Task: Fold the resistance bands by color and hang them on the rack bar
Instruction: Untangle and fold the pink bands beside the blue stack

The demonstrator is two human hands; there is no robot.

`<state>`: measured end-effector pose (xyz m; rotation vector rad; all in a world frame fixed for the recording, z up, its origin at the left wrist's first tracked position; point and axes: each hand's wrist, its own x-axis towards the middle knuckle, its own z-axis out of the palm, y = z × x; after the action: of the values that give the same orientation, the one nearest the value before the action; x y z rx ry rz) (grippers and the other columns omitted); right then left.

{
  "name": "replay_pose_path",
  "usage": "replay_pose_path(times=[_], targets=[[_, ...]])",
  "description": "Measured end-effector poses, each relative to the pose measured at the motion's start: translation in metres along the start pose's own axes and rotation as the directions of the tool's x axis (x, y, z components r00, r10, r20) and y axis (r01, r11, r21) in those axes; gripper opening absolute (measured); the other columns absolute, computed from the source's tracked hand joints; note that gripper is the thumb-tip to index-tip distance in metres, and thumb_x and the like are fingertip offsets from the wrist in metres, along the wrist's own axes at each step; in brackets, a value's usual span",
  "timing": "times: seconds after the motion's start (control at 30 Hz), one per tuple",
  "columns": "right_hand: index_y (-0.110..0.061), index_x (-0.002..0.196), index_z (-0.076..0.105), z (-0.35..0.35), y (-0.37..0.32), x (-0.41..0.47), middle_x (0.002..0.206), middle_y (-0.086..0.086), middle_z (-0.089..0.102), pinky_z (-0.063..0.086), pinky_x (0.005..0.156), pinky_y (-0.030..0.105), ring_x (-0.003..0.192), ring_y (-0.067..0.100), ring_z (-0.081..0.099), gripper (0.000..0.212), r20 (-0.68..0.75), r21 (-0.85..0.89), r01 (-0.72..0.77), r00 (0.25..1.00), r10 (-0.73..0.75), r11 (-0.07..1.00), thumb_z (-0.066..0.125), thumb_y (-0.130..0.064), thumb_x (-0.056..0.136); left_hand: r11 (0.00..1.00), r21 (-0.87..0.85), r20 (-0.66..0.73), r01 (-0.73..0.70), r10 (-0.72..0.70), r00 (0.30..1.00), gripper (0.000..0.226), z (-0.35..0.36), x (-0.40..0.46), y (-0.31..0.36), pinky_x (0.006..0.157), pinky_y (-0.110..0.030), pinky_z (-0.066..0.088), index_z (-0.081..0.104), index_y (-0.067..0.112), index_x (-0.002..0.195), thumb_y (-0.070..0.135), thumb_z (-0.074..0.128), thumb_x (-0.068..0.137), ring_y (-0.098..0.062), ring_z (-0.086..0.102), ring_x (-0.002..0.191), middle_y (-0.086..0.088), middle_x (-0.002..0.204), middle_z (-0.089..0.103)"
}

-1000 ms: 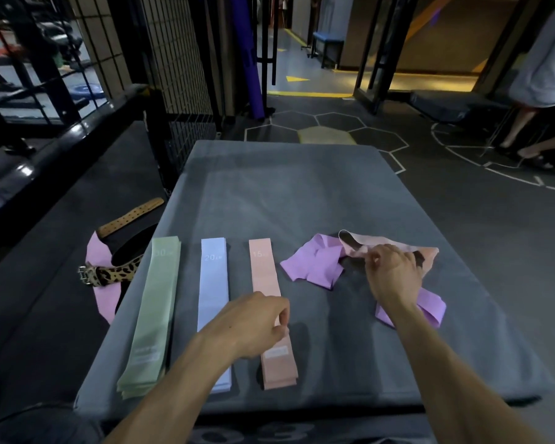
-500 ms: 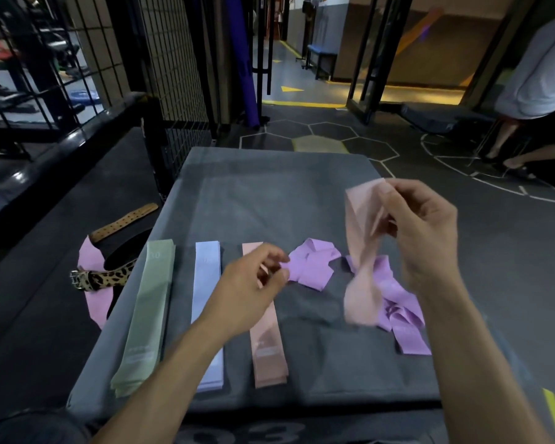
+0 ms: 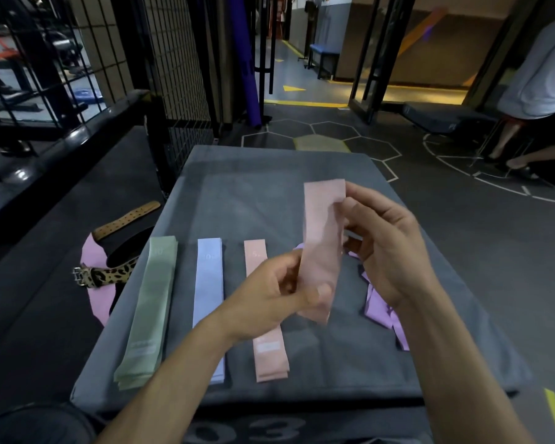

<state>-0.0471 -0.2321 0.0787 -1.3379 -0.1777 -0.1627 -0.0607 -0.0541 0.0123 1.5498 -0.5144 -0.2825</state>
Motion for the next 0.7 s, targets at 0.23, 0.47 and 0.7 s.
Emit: replay_pose_path(times=[0.23, 0.47, 0.7], targets=[[-0.022, 0.128, 0.067, -0.02, 0.006, 0.015, 0.107, 0.007, 0.067, 0.05, 0.069, 0.031, 0.081, 0.017, 0.064, 0.039, -0.155, 0.12, 0.02, 0.988, -0.001, 0.993, 0.057, -0.003, 0.095, 0.951, 0.258, 0.145, 0.173, -0.215, 0.966, 0.012, -0.005, 0.003, -0.024, 0.091, -0.033, 0.057, 0.069, 0.001, 0.101, 0.01, 0.065, 0.097, -0.021, 0.074, 0.095, -0.006, 0.097, 0.078], [-0.026, 0.123, 0.07, -0.045, 0.023, 0.021, 0.096, 0.001, 0.067, 0.054, 0.069, 0.031, 0.08, 0.021, 0.055, 0.042, -0.318, 0.157, -0.034, 0.945, 0.083, 0.987, 0.057, 0.002, 0.093, 0.919, 0.33, 0.054, 0.214, -0.245, 0.968, 0.01, -0.025, -0.001, -0.03, 0.094, -0.048, 0.053, 0.069, 0.01, 0.099, 0.017, 0.07, 0.092, -0.018, 0.072, 0.091, -0.003, 0.096, 0.078], [-0.03, 0.121, 0.069, -0.061, 0.036, 0.021, 0.093, 0.011, 0.062, 0.058, 0.069, 0.037, 0.076, 0.021, 0.055, 0.046, -0.428, 0.148, -0.111, 0.889, 0.164, 0.983, 0.057, 0.004, 0.093, 0.832, 0.55, -0.005, 0.077, -0.089, 0.996, 0.009, -0.028, 0.0, -0.029, 0.089, -0.049, 0.053, 0.067, 0.023, 0.093, 0.024, 0.062, 0.087, -0.024, 0.063, 0.087, 0.004, 0.088, 0.068]])
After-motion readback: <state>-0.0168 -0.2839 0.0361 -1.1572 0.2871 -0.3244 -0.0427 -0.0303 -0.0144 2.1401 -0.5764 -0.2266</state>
